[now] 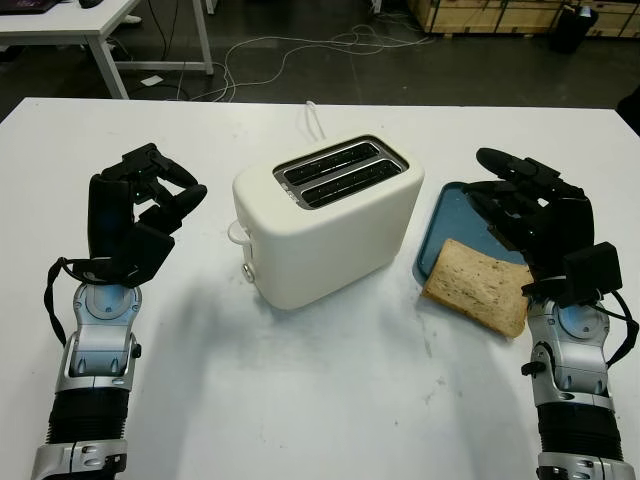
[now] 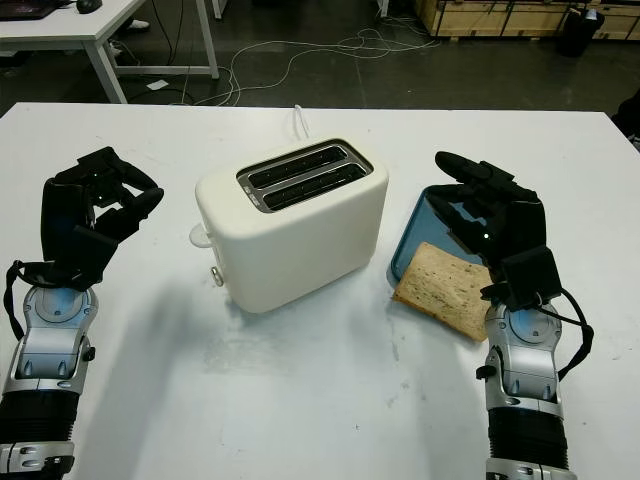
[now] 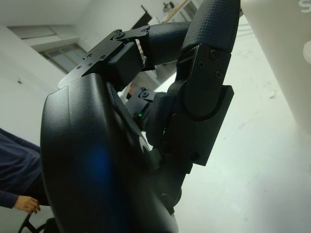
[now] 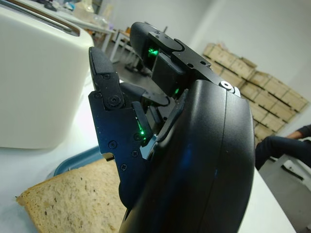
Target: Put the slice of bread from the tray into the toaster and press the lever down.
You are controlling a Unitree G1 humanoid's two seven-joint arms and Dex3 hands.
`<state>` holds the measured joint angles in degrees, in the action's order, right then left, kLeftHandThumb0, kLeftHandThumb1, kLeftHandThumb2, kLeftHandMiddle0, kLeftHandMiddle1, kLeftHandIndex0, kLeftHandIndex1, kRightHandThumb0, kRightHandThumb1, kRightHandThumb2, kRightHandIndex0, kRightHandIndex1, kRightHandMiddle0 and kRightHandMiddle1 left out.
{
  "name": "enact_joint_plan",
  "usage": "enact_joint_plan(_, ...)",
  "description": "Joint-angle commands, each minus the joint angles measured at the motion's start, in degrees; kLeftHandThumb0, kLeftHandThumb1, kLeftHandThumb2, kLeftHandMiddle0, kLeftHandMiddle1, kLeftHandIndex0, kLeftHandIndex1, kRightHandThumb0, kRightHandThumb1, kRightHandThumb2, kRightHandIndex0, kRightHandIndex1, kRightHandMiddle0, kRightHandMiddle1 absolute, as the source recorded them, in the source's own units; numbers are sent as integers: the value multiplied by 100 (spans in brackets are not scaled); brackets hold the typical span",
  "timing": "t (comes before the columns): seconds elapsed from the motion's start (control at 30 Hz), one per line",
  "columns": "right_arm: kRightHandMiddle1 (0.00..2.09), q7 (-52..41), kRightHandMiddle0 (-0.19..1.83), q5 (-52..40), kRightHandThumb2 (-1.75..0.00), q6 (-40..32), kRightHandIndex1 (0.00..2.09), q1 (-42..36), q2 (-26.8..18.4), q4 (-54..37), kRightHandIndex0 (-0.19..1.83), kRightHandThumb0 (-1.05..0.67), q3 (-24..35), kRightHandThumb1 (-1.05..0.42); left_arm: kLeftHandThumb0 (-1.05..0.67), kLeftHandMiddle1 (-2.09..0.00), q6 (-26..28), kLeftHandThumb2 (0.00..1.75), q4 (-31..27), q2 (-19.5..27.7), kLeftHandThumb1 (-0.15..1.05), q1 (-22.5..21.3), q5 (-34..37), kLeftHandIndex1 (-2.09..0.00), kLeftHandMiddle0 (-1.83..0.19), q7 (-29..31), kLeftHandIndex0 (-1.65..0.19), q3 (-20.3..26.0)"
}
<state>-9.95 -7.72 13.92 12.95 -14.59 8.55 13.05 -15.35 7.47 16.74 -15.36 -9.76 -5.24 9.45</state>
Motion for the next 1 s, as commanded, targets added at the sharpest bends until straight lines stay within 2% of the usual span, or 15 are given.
enact_joint_plan(0.0, 3, -4, 90, 56, 0, 37, 96, -7, -68, -26, 53, -35, -4, -83, -98, -155, 79, 8, -80, -16, 92, 15, 37, -127, -91, 20, -86, -14)
enact_joint_plan(0.33, 2, -209, 89, 15, 0, -288, 97, -122, -205, -194, 50, -34, -73, -83, -99, -157, 109, 11, -71, -130, 92, -4, 49, -129, -92, 10, -86, -60)
enact_joint_plan(0.43, 0, -500, 84, 256, 0, -335, 98, -226, -592, -275, 46, -35, -173, -83, -99, -156, 84, 11, -69, -142, 92, 7, 16, -129, -92, -29, -86, -59)
enact_joint_plan(0.47, 0, -593, 83, 465, 0, -228, 94, -279, -809, -271, 47, -34, -212, -83, -99, -156, 90, 12, -77, -142, 92, 14, 21, -130, -92, -24, -86, -58)
enact_joint_plan(0.5, 0, -672, 80, 667, 0, -97, 81, -329, -1017, -247, 50, -37, -246, -82, -98, -156, 102, 12, -87, -143, 92, 21, 25, -130, -91, -19, -85, -56)
enact_joint_plan(0.6, 0, -949, 77, 1127, 0, 576, 51, -526, -1658, -26, 58, -38, -280, -80, -98, -157, 120, 12, -94, -162, 92, 37, 9, -131, -91, -52, -85, -53)
enact_joint_plan(0.7, 0, -978, 70, 1725, 0, 1586, 30, -758, -2345, 416, 59, -37, -306, -76, -98, -159, 49, 13, -36, -178, 92, 41, 22, -132, -92, -55, -84, -58)
enact_joint_plan(0.83, 0, -721, 57, 2356, 0, 2835, 13, -995, -2958, 1095, 54, -39, -336, -75, -97, -160, 3, 13, 15, -207, 92, 38, 20, -131, -93, -49, -84, -81)
enact_joint_plan(0.97, 0, 29, 43, 3261, 0, 4091, 4, -776, -3400, 2094, 44, -50, -502, -76, -97, -158, -115, 14, 97, -188, 92, 22, 14, -131, -92, -60, -84, -68)
